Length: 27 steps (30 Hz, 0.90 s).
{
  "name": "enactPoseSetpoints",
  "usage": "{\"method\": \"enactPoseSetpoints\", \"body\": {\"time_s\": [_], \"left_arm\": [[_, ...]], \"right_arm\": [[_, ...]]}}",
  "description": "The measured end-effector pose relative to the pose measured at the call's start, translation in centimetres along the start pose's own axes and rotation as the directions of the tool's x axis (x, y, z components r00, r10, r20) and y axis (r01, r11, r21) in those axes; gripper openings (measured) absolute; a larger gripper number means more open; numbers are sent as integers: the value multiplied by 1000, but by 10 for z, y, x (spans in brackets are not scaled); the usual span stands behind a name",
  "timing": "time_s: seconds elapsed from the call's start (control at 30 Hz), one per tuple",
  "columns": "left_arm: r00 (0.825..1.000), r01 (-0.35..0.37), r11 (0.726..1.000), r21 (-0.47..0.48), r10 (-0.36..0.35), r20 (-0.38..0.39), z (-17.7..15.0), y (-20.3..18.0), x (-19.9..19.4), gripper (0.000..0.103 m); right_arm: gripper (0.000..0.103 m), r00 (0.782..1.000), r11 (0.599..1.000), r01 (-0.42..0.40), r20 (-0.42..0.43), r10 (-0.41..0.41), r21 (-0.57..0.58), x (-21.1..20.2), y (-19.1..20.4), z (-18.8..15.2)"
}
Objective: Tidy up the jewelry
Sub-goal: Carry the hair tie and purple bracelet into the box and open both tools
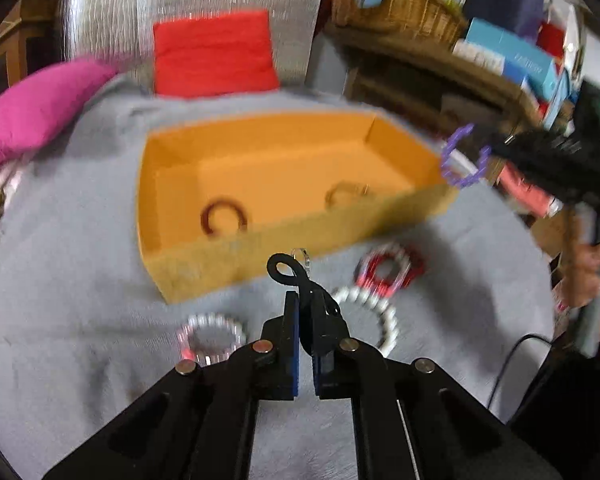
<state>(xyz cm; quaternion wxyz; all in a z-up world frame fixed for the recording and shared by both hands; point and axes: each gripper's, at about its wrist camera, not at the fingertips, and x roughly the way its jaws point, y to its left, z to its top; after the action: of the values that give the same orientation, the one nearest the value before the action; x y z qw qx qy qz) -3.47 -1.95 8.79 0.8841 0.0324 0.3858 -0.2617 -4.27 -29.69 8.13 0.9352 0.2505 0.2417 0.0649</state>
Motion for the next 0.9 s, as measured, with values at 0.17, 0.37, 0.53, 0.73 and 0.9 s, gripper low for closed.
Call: {"method": "enactPoseSetpoints", "body": {"time_s": [0.17,0.37,0.53,0.73,0.9], "left_arm": [[995,20,1000,1,-20,102,42,-8,-15,5],[999,-17,1000,-6,17,47,82,-21,36,5],[998,-32,997,-72,28,-57,86,-10,89,5],[993,-53,993,-105,41,-115,83,-3,110,5],[987,-90,991,-100,75,-142,81,-1,115,8]], "right_arm": [[10,1000,999,-19,17,18,29,24,-2,19],[10,998,999,23,-53,-21,44,69,-7,28],[10,992,997,57,-118,-52,43,100,-10,27],[10,976,992,124,-184,-116,34,124,-16,22],[13,971,983,172,-178,-160,58,122,-30,23]]}}
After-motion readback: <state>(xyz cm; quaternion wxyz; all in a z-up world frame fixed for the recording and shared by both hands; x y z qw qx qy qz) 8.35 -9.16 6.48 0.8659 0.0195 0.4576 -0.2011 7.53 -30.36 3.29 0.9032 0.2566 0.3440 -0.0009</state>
